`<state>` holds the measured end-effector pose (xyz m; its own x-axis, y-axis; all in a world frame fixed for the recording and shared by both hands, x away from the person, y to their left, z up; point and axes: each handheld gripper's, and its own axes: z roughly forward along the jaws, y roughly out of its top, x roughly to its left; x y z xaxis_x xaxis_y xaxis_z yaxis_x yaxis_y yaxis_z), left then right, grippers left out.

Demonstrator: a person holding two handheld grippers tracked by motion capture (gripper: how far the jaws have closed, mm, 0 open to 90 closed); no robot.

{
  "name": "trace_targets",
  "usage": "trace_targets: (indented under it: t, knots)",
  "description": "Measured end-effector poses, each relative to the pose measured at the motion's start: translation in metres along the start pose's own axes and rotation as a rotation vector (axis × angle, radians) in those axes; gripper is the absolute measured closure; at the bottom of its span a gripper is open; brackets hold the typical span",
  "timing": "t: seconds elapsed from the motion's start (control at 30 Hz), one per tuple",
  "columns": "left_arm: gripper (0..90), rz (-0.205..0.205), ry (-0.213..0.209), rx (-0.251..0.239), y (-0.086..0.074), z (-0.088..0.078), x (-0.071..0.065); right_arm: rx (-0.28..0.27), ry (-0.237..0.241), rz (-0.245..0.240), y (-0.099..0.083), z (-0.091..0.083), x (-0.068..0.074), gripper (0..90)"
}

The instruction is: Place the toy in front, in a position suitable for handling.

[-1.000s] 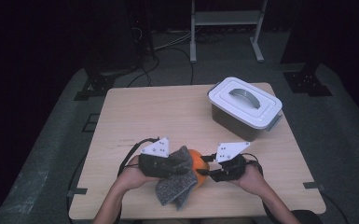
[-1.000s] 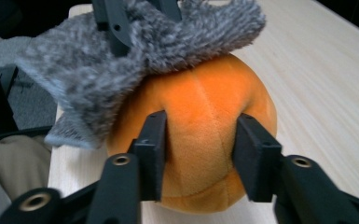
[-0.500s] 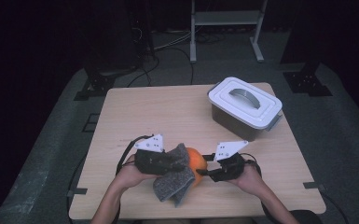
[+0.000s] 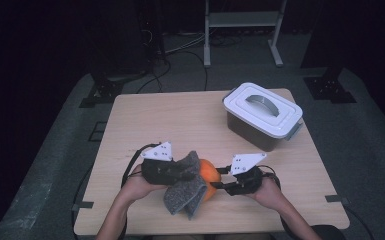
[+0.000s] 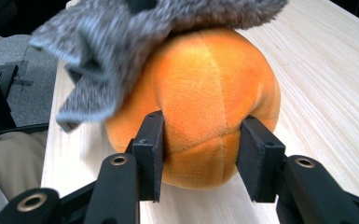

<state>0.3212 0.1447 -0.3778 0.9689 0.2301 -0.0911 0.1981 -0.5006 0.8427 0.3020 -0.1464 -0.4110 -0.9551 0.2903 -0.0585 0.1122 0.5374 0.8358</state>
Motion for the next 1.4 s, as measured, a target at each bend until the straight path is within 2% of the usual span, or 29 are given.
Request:
trace_targets:
  t: [0.1, 0.13, 0.27, 0.33, 0.4, 0.43, 0.47, 0.5, 0.57, 0.6, 0.67, 0.7, 0.73, 0.77, 0.8, 0.83, 0.87, 0.9, 0.93, 1.03, 1.07, 1.1, 1.17, 1.23, 1.27, 1.3, 1.33, 1.4]
  knots:
    - [71.3, -0.02, 0.011, -0.001, -0.004, -0.003, 0.004, 0.002, 0.002, 0.009, -0.001, 0.0, -0.001, 54.1]
    - [71.4, -0.032, 0.001, -0.01, -0.006, -0.003, 0.005, 0.0, 0.008, 0.015, -0.001, 0.0, -0.001, 50.4]
    - [71.7, -0.01, -0.025, -0.005, -0.004, 0.005, 0.0, 0.011, 0.033, 0.052, -0.001, -0.001, -0.006, 35.8]
    - [71.6, -0.008, -0.034, -0.005, -0.004, 0.008, -0.002, 0.018, 0.037, 0.06, -0.001, -0.001, -0.007, 33.7]
    - [71.6, 0.007, -0.061, -0.002, -0.001, 0.015, -0.006, 0.009, 0.043, 0.064, -0.002, -0.003, -0.006, 31.5]
    - [71.5, 0.007, -0.061, -0.002, -0.001, 0.015, -0.006, 0.009, 0.043, 0.064, -0.002, -0.003, -0.006, 31.5]
    - [71.5, 0.014, -0.079, -0.008, 0.0, 0.021, -0.009, -0.006, 0.044, 0.068, -0.001, -0.004, -0.006, 32.2]
    - [71.5, 0.014, -0.088, -0.009, 0.0, 0.025, -0.011, -0.01, 0.045, 0.067, -0.001, -0.004, -0.006, 35.7]
    - [71.5, 0.035, -0.085, -0.001, 0.001, 0.029, -0.013, 0.021, 0.039, 0.032, -0.002, -0.003, -0.004, 42.6]
    - [71.5, 0.035, -0.085, -0.001, 0.001, 0.029, -0.013, 0.021, 0.039, 0.032, -0.002, -0.003, -0.004, 42.6]
    - [71.6, 0.04, -0.067, -0.003, 0.003, 0.025, -0.011, 0.038, 0.039, 0.017, -0.007, -0.006, -0.005, 50.5]
    - [71.5, 0.04, -0.067, -0.003, 0.003, 0.025, -0.011, 0.038, 0.039, 0.017, -0.007, -0.006, -0.005, 50.5]
    - [71.5, 0.027, -0.036, 0.008, -0.001, 0.021, -0.006, 0.057, 0.041, 0.004, -0.009, -0.008, -0.007, 51.7]
    - [71.4, 0.027, -0.036, 0.008, -0.001, 0.021, -0.006, 0.066, 0.045, 0.008, -0.012, -0.009, -0.009, 51.7]
    - [71.4, -0.024, -0.03, 0.002, -0.011, 0.017, 0.002, 0.072, 0.051, 0.019, -0.015, -0.01, -0.011, 51.6]
    - [71.4, -0.042, -0.034, 0.006, -0.016, 0.018, 0.004, 0.078, 0.056, 0.034, -0.018, -0.011, -0.014, 50.7]
    - [71.4, -0.053, -0.041, 0.018, -0.02, 0.019, 0.006, 0.079, 0.07, 0.057, -0.021, -0.013, -0.016, 47.9]
    - [71.4, -0.053, -0.041, 0.018, -0.02, 0.019, 0.006, 0.079, 0.07, 0.057, -0.021, -0.013, -0.016, 47.9]
    - [71.4, -0.06, -0.059, 0.01, -0.023, 0.022, 0.006, 0.068, 0.092, 0.098, -0.022, -0.015, -0.02, 38.9]
    - [71.3, -0.047, -0.078, 0.01, -0.021, 0.024, 0.004, 0.025, 0.098, 0.13, -0.019, -0.016, -0.023, 32.3]
    - [71.3, -0.026, -0.107, 0.011, -0.019, 0.029, 0.0, 0.02, 0.105, 0.143, -0.018, -0.015, -0.023, 29.7]
    - [71.2, -0.016, -0.12, 0.017, -0.018, 0.031, -0.002, 0.024, 0.108, 0.149, -0.017, -0.013, -0.023, 27.2]
    - [70.8, -0.008, -0.12, 0.025, -0.016, 0.035, -0.004, 0.048, 0.113, 0.161, -0.017, -0.006, -0.022, 25.5]
    - [70.8, -0.007, -0.111, 0.029, -0.015, 0.035, -0.005, 0.05, 0.108, 0.168, -0.018, -0.003, -0.021, 27.3]
    - [70.8, -0.01, -0.101, 0.029, -0.014, 0.034, -0.003, 0.048, 0.095, 0.171, -0.02, -0.001, -0.019, 42.2]
    - [70.9, -0.01, -0.101, 0.029, -0.014, 0.034, -0.003, 0.048, 0.095, 0.171, -0.02, -0.001, -0.019, 42.2]
    - [70.9, -0.009, -0.092, 0.023, -0.013, 0.032, -0.003, 0.015, 0.053, 0.108, -0.017, -0.006, -0.015, 56.1]
    - [70.9, -0.003, -0.078, -0.011, -0.01, 0.024, -0.002, 0.0, 0.02, 0.061, -0.012, -0.008, -0.011, 59.0]
